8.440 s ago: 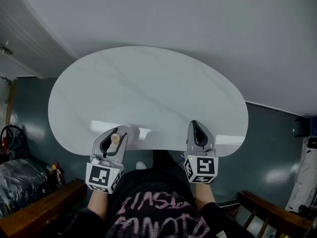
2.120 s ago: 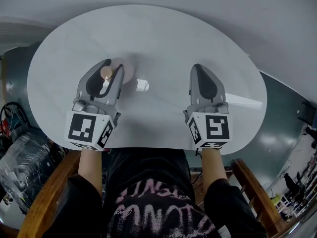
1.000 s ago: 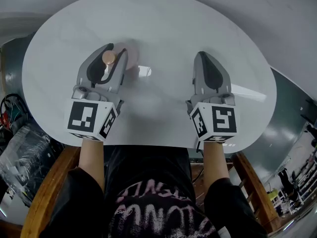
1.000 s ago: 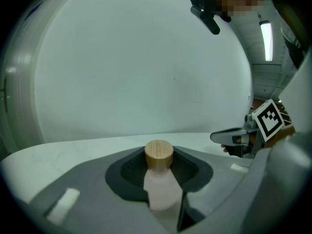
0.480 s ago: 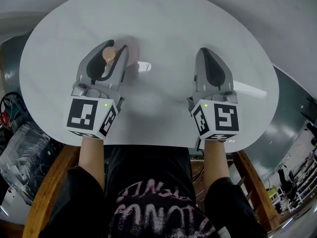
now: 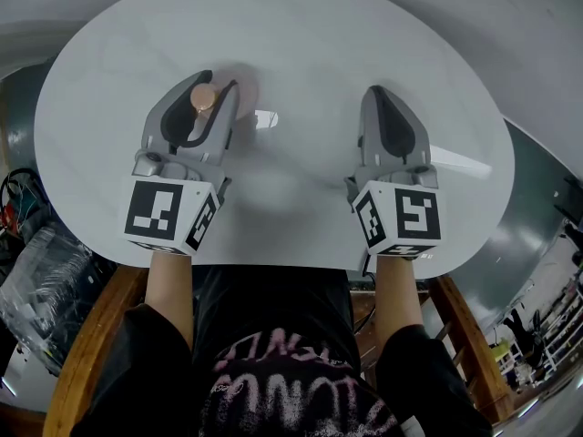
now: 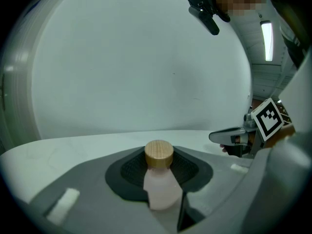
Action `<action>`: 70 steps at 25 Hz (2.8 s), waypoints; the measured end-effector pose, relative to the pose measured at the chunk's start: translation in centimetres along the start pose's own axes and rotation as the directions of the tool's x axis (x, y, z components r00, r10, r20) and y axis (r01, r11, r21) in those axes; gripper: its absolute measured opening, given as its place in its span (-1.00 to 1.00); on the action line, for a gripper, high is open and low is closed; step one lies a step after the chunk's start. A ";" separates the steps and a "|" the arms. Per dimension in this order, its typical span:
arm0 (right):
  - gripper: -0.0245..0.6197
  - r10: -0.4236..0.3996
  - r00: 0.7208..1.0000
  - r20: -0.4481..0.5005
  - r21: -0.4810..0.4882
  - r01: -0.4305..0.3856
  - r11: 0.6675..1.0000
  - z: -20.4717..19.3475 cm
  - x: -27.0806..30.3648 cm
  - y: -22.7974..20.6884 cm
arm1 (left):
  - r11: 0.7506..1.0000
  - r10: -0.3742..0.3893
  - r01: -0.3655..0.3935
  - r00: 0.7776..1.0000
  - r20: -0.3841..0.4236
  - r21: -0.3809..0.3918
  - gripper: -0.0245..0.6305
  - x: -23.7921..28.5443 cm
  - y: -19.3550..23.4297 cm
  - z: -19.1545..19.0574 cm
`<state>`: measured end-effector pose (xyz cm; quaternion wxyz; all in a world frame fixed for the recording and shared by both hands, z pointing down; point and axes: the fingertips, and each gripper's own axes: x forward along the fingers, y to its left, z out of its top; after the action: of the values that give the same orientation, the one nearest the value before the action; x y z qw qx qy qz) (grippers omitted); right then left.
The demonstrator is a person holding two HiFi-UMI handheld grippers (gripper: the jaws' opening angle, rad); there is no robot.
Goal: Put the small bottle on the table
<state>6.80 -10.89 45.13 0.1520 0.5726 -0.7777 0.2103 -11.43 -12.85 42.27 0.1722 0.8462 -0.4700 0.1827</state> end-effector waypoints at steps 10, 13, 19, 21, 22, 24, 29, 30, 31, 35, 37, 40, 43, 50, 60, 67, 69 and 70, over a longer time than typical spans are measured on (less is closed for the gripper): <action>-0.89 0.001 1.000 -0.003 -0.001 -0.001 1.000 -0.1 -0.1 0.0 | 1.000 0.000 0.000 1.000 0.007 0.022 -0.53 0.2 -0.2 0.0; -0.89 0.005 1.000 0.000 -0.001 -0.005 1.000 -0.1 0.0 0.4 | 1.000 0.001 -0.001 1.000 0.007 0.027 -0.53 0.1 -0.1 -0.1; -0.89 0.003 1.000 0.004 -0.002 -0.003 1.000 0.2 -0.2 0.6 | 1.000 0.004 -0.004 1.000 0.009 0.030 -0.52 -0.2 0.1 -0.1; -0.89 0.002 1.000 0.005 -0.001 -0.002 1.000 0.3 -0.2 0.5 | 1.000 0.005 -0.005 1.000 0.010 0.029 -0.52 -0.2 0.0 0.1; -0.89 0.002 1.000 0.004 -0.001 -0.002 1.000 0.3 -0.2 0.4 | 1.000 0.006 -0.006 1.000 0.009 0.029 -0.52 -0.1 -0.1 0.1; -0.89 0.002 1.000 0.003 0.000 -0.002 1.000 0.1 -0.2 0.2 | 0.999 0.007 -0.007 1.000 0.006 0.033 -0.52 0.1 -0.3 0.0; -0.89 0.001 1.000 0.003 -0.001 -0.001 1.000 0.0 -0.3 0.2 | 0.999 0.006 -0.006 1.000 0.002 0.044 -0.51 0.1 -0.5 -0.2; -0.89 0.001 1.000 0.003 -0.001 -0.001 1.000 0.1 -0.3 0.2 | 0.999 0.006 -0.006 1.000 0.001 0.045 -0.51 0.1 -0.5 -0.2; -0.89 0.000 1.000 0.002 -0.001 0.000 1.000 0.0 -0.3 0.2 | 0.999 0.004 -0.004 1.000 0.001 0.045 -0.51 0.1 -0.5 -0.3; -0.89 -0.001 1.000 0.000 0.000 0.001 1.000 -0.3 -0.3 0.1 | 0.999 0.005 -0.005 1.000 0.002 0.046 -0.50 0.1 -0.4 -0.5; -0.89 0.000 1.000 0.002 0.000 0.000 1.000 -0.3 -0.3 0.1 | 0.999 0.007 -0.007 1.000 0.004 0.045 -0.50 0.0 -0.4 -0.4; -0.89 0.004 1.000 0.007 -0.002 -0.004 1.000 0.0 -0.4 0.2 | 0.999 0.009 -0.009 1.000 0.009 0.043 -0.50 0.0 -0.4 -0.2; -0.89 0.003 1.000 0.004 -0.001 -0.003 1.000 -0.1 -0.4 0.1 | 0.999 0.010 -0.011 1.000 0.010 0.043 -0.50 0.0 -0.4 -0.2; -0.89 0.001 1.000 -0.001 0.001 -0.001 1.000 -0.4 -0.4 0.1 | 0.999 0.019 -0.020 1.000 0.020 0.049 -0.50 0.0 -0.1 -0.6; -0.89 -0.003 1.000 0.005 0.003 0.003 1.000 -0.3 -0.6 -0.1 | 0.998 0.028 -0.029 0.999 0.021 0.058 -0.50 0.2 -0.2 -0.5; -0.89 -0.002 1.000 0.009 0.003 0.001 1.000 0.0 -0.9 -0.1 | 0.998 0.033 -0.034 0.999 0.033 0.058 -0.51 0.1 -0.3 0.0; -0.89 0.000 1.000 0.014 0.003 0.000 1.000 0.1 -0.8 -0.1 | 0.998 0.034 -0.036 0.999 0.033 0.059 -0.51 0.1 -0.3 0.0; -0.89 -0.001 1.000 0.014 0.003 0.001 1.000 0.2 -0.8 -0.1 | 0.998 0.034 -0.036 0.999 0.034 0.060 -0.51 0.1 -0.2 0.1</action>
<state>7.18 -10.31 44.60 0.1460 0.5747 -0.7781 0.2073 -11.16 -12.86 42.20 0.1356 0.8454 -0.4819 0.1860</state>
